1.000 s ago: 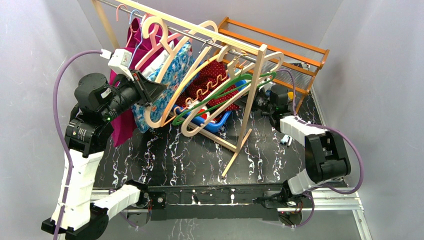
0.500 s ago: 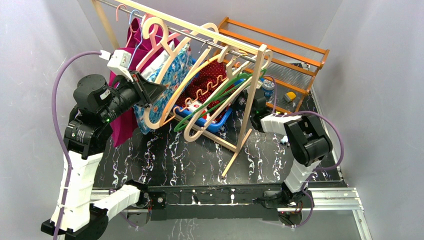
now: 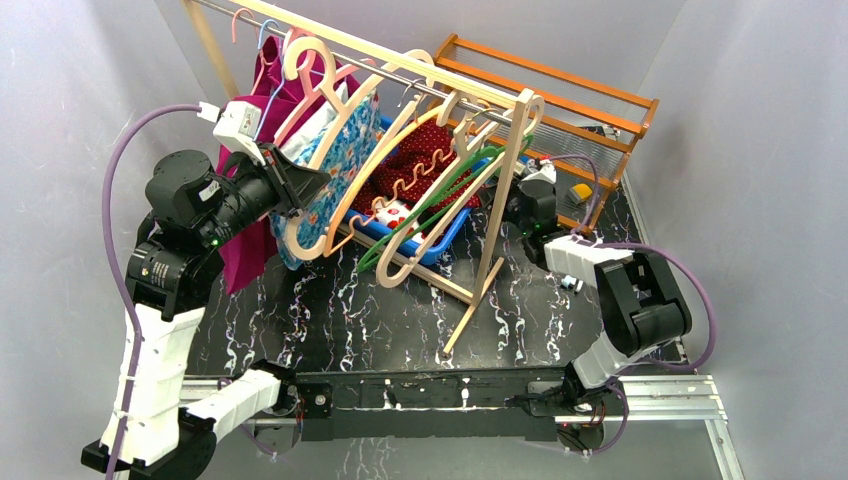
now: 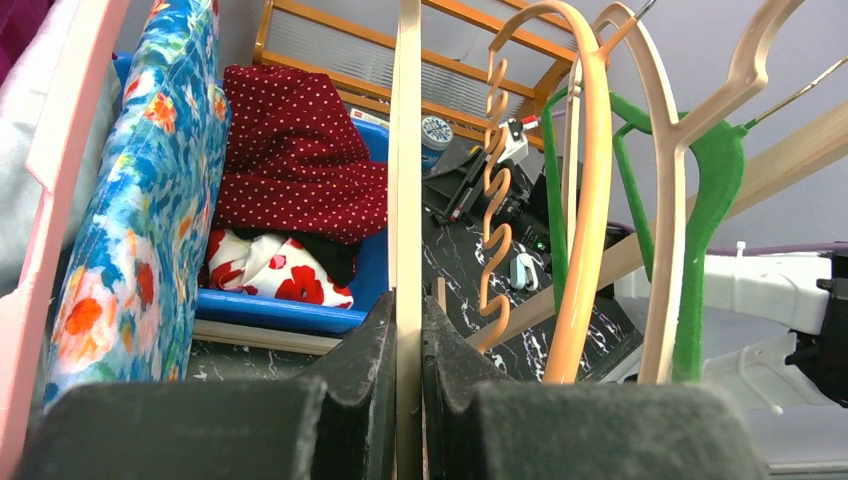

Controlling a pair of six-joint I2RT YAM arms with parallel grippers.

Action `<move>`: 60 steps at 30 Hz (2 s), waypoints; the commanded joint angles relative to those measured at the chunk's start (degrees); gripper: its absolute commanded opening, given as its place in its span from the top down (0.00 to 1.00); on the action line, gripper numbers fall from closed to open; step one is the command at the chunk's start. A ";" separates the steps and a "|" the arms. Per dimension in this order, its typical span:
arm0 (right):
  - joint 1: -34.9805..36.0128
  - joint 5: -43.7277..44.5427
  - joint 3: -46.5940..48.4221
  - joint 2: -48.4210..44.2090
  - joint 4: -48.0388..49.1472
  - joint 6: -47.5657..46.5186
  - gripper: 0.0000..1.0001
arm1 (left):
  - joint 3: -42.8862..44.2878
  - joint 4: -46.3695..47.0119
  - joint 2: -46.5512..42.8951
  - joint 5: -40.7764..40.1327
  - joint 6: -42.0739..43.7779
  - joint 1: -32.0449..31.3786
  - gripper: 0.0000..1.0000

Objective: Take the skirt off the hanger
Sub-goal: Adjust the skirt in the bin, then move the bin to the center of the board.

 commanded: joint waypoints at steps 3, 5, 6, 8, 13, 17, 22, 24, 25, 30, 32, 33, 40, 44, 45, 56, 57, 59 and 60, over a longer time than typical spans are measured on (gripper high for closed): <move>-3.75 -19.01 1.06 3.18 -16.11 -14.17 0.50 | 0.28 3.35 -0.42 1.65 -0.46 0.22 1.00; -3.75 -22.07 2.86 4.01 -15.57 -13.60 0.47 | 0.00 3.65 -0.48 1.86 -0.69 0.22 1.00; -3.74 -23.61 3.33 4.52 -14.35 -12.56 0.46 | -0.20 3.75 -0.58 1.86 -0.73 0.16 1.00; -3.74 -23.74 3.87 4.87 -12.33 -11.20 0.45 | -0.17 3.82 -0.68 1.85 -0.83 0.21 1.00; -3.45 -21.48 4.71 5.83 -11.23 -8.02 0.39 | 0.27 3.07 -1.11 1.29 -0.51 0.22 1.00; -3.43 -25.59 1.94 5.27 -0.90 -4.58 0.34 | 0.32 3.03 -1.07 1.33 -0.48 0.22 1.00; -4.12 -21.19 -4.17 -2.71 4.78 2.68 0.25 | 0.45 2.54 -1.41 1.12 -0.41 0.22 1.00; -4.18 -18.06 -5.25 -5.97 3.37 2.89 0.21 | 0.61 2.42 -1.36 0.91 -0.24 0.22 1.00; -4.25 -16.69 -4.83 -7.13 0.85 2.52 0.20 | 0.69 2.44 -1.30 1.01 -0.22 0.22 1.00; -3.43 -18.86 -0.89 -5.53 -2.23 -1.54 0.17 | 0.94 2.77 -1.03 1.59 -0.37 0.22 1.00; -2.85 -18.43 2.16 -2.76 -5.40 -2.44 0.16 | 0.66 3.15 -1.12 1.82 -0.58 0.22 1.00; -2.70 -18.02 2.85 -1.58 -5.45 -2.45 0.16 | 0.63 3.28 -1.26 1.86 -0.77 0.21 1.00; 0.58 -12.68 7.39 7.35 -3.35 -2.35 0.20 | 1.56 2.50 -1.60 1.60 -0.84 0.22 1.00; 2.64 -7.07 11.42 13.08 -6.45 -1.69 0.24 | 2.09 2.18 -1.43 1.60 -0.74 0.22 1.00; 2.91 -4.07 12.03 13.68 -8.06 -1.16 0.26 | 2.11 2.08 -1.47 1.56 -0.74 0.22 1.00; 1.83 11.43 6.63 2.38 -25.28 -1.82 0.64 | 3.18 0.72 -1.59 0.37 0.13 0.22 1.00; 1.10 11.64 5.96 0.51 -28.22 -3.43 0.64 | 3.18 0.66 -1.52 0.44 0.21 0.15 1.00; -0.96 9.99 3.09 -3.61 -31.39 -6.97 0.64 | 3.12 0.72 -1.40 0.50 0.31 0.20 1.00; -2.00 8.50 1.59 -5.66 -32.35 -9.24 0.64 | 2.97 0.86 -1.38 0.58 0.38 0.20 1.00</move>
